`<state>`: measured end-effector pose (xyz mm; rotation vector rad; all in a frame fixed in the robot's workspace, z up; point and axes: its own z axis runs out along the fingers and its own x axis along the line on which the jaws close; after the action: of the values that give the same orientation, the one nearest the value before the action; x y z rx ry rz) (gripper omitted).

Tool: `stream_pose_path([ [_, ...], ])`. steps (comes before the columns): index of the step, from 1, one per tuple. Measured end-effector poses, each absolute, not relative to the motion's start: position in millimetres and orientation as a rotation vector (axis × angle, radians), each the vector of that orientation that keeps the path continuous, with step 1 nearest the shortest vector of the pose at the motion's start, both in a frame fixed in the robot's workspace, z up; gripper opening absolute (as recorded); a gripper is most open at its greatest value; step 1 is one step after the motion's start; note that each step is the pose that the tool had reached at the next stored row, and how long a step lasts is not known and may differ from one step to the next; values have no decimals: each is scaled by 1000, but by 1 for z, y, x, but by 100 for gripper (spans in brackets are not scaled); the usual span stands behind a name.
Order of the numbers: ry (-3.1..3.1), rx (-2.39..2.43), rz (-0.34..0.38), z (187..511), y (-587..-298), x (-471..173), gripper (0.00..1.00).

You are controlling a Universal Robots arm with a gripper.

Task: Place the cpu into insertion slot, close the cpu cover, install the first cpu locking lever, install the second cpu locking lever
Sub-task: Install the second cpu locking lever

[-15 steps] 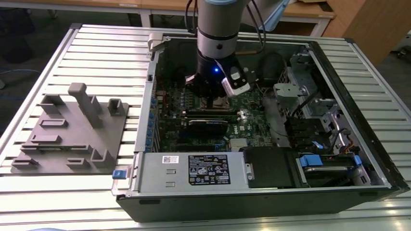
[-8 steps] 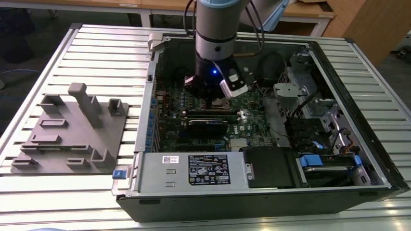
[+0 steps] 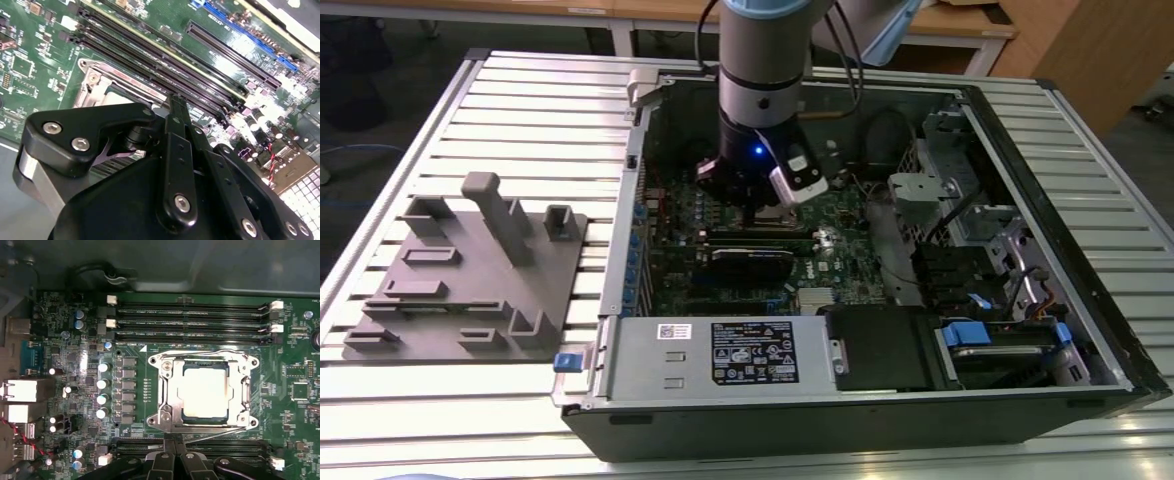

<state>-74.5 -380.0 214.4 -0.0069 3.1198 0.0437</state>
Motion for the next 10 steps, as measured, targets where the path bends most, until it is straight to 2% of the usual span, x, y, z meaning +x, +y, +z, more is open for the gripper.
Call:
stream_pose_path([
  [10,3120,-7,48,209,-380,-79,11],
])
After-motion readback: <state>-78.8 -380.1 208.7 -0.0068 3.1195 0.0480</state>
